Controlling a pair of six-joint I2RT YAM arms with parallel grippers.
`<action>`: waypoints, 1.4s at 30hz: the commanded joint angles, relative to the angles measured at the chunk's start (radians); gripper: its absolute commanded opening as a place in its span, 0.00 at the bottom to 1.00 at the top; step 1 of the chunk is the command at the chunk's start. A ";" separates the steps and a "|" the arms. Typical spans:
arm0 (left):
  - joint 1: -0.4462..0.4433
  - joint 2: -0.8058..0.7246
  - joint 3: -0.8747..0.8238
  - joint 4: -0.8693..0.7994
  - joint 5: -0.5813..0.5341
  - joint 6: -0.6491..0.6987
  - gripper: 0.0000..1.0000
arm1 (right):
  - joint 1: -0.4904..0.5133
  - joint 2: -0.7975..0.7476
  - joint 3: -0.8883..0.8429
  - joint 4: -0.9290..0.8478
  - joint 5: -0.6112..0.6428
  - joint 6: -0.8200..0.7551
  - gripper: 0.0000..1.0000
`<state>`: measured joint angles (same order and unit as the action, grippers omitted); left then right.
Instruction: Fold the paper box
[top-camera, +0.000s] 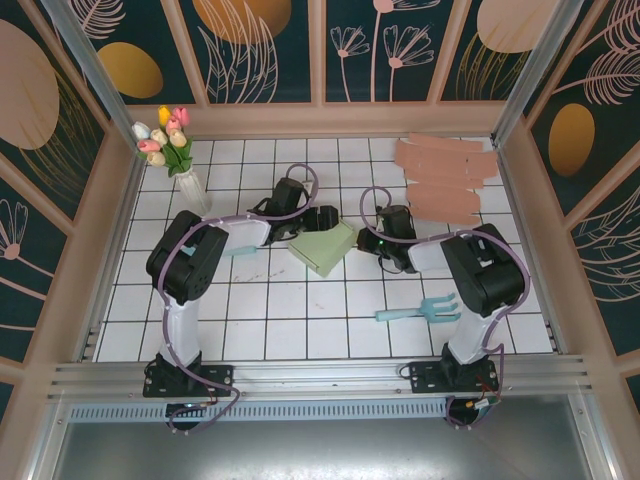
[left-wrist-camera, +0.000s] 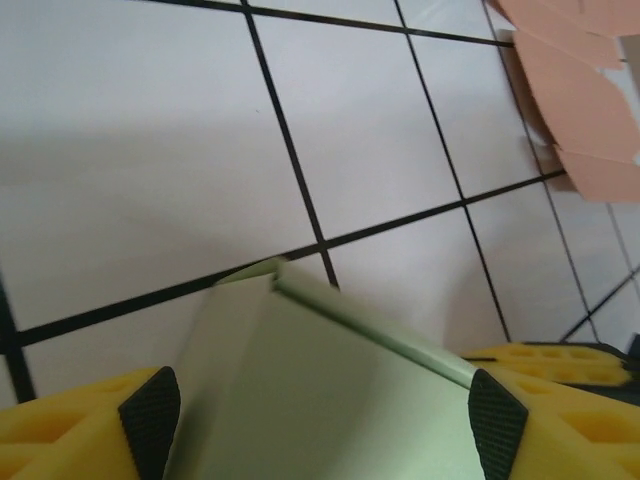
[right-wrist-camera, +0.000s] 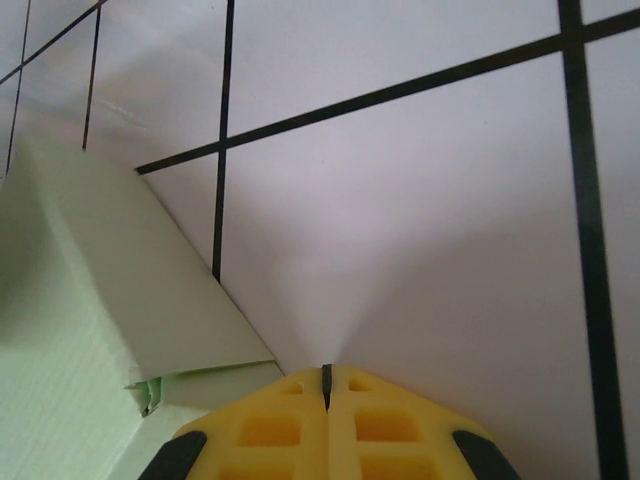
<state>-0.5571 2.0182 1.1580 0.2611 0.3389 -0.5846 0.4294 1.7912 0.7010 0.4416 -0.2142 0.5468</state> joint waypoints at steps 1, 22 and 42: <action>-0.018 0.019 -0.064 0.130 0.114 -0.059 0.78 | 0.004 0.061 0.012 -0.035 -0.036 0.027 0.00; 0.016 -0.151 -0.242 0.163 -0.024 -0.265 0.79 | 0.085 -0.087 0.034 -0.200 0.131 -0.045 0.00; 0.020 -0.401 -0.532 0.198 -0.078 -0.269 0.79 | 0.324 -0.267 -0.274 0.060 0.113 0.117 0.00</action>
<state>-0.5350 1.6371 0.6525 0.4202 0.2775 -0.8410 0.7120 1.5387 0.4469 0.4232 -0.0948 0.6090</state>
